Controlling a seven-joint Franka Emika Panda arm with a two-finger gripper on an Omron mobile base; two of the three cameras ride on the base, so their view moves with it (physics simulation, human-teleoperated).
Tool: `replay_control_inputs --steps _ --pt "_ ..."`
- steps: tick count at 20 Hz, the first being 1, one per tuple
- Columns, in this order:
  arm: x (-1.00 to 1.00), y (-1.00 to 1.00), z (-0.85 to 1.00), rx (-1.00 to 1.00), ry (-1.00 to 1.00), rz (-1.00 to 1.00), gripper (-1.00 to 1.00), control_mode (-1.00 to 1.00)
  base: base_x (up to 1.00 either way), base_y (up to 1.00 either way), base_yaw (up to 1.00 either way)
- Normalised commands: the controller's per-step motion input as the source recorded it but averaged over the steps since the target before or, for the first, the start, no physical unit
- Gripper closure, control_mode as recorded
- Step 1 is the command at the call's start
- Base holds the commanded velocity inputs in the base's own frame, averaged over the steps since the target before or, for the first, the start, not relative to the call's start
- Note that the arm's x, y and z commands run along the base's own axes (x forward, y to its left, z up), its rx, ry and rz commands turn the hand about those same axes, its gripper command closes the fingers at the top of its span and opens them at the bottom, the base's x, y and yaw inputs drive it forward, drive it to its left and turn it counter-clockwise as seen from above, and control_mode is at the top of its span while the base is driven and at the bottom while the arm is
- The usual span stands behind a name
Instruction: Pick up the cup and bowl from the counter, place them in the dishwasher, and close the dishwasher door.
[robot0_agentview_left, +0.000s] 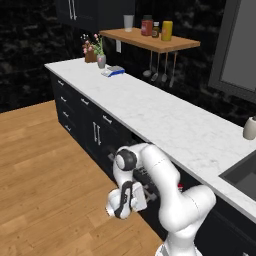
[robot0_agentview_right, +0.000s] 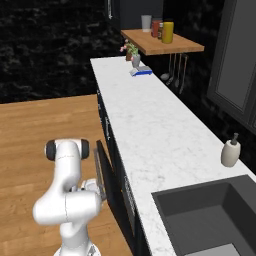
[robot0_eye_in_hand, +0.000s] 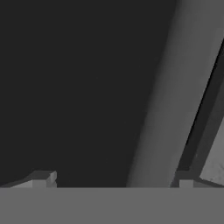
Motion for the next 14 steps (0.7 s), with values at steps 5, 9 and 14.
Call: replay_control_inputs --steps 5,9,14 --pt "1.0 -1.0 -0.68 0.13 0.14 0.0 -1.0 -1.0 0.0 0.0 0.0" --pt "1.0 -1.0 -0.71 0.12 0.15 0.0 -1.0 -1.0 0.0 0.0 0.0" --pt "1.0 -1.0 -0.71 0.12 0.16 0.0 -1.0 -1.0 0.0 0.0 0.0"
